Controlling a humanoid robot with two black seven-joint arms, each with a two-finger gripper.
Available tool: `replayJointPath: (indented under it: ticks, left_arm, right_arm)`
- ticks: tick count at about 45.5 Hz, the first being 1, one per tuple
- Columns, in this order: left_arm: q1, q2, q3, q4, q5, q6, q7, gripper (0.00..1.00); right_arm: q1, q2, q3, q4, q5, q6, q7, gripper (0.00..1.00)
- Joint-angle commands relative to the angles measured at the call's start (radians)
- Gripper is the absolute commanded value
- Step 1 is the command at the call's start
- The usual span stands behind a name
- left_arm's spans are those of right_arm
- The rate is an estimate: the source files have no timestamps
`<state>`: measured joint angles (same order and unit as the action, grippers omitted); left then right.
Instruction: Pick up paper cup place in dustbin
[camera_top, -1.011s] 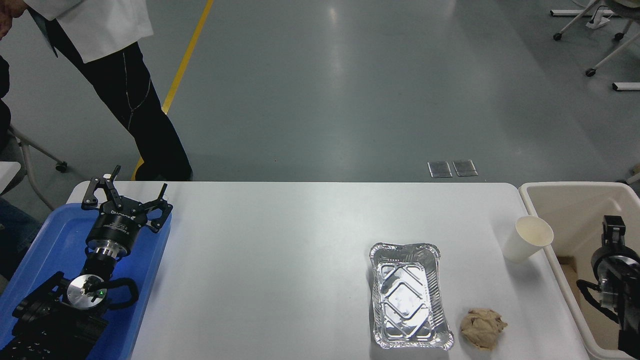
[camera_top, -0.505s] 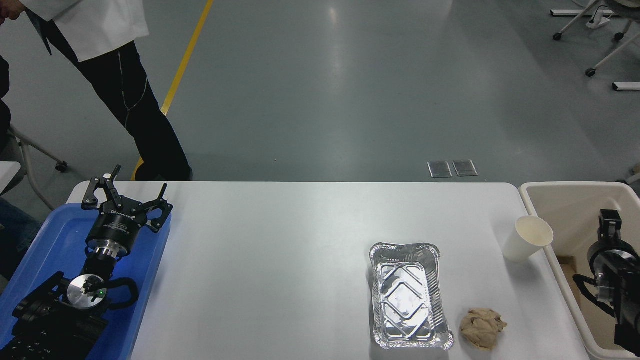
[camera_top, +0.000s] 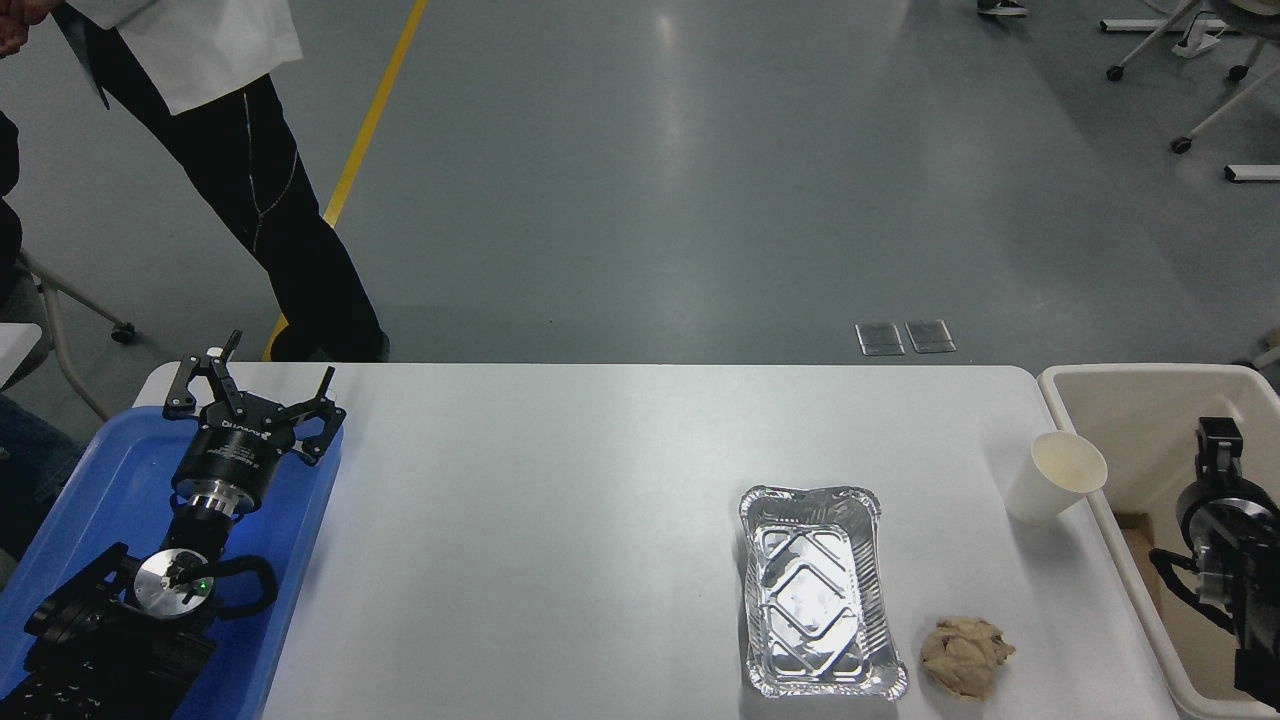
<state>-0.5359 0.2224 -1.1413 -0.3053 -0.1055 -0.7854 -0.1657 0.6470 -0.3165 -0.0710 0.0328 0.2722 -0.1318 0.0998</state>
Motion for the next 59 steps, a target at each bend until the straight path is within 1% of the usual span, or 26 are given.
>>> replayJointPath:
  ticks: [1,6,12,13,18,25,29,36,51,55,59]
  left_arm:
    - [0.001,0.000,0.000,0.000,0.001,0.000,0.000,0.99]
    - [0.001,0.000,0.000,0.000,0.000,0.000,0.000,0.99]
    - [0.001,0.000,0.000,0.000,0.000,0.000,0.000,0.99]
    - [0.001,0.000,0.000,0.000,0.001,0.000,0.000,0.99]
    - [-0.001,0.000,0.002,0.000,0.001,0.000,0.002,0.99]
    - [-0.001,0.000,0.003,-0.002,0.001,0.000,0.002,0.99]
    - [-0.003,0.000,0.003,-0.002,0.001,0.000,0.003,0.99]
    - [-0.003,0.000,0.005,-0.002,0.003,0.000,0.003,0.99]
    - [-0.001,0.002,0.005,-0.003,0.003,0.000,0.005,0.99]
    - [-0.001,0.002,0.005,-0.003,0.003,0.000,0.005,0.99]
    - [-0.001,0.002,0.005,-0.003,0.003,0.000,0.005,0.99]
  right_arm:
    - [-0.004,-0.016,-0.055,0.025,-0.001,0.001,0.000,1.00]
    - [0.009,-0.105,-0.067,0.129,0.001,0.001,0.000,1.00]
    - [0.097,-0.280,-0.069,0.399,0.001,0.003,0.000,1.00]
    - [0.143,-0.326,-0.073,0.485,-0.001,0.004,-0.003,1.00]
    - [0.245,-0.384,-0.147,0.599,-0.019,0.018,-0.003,1.00]
    - [0.517,-0.417,-0.491,0.762,-0.096,0.064,0.000,1.00]
    - [0.751,-0.392,-0.737,0.910,-0.099,0.101,0.001,1.00]
    - [1.055,-0.314,-0.944,1.119,-0.099,0.221,0.001,1.00]
    - [1.462,-0.030,-1.150,1.432,-0.120,0.469,0.001,1.00]
    - [1.563,0.020,-1.181,1.503,-0.126,0.563,0.001,1.00]
    - [1.657,0.043,-1.201,1.550,-0.126,0.670,0.001,1.00]
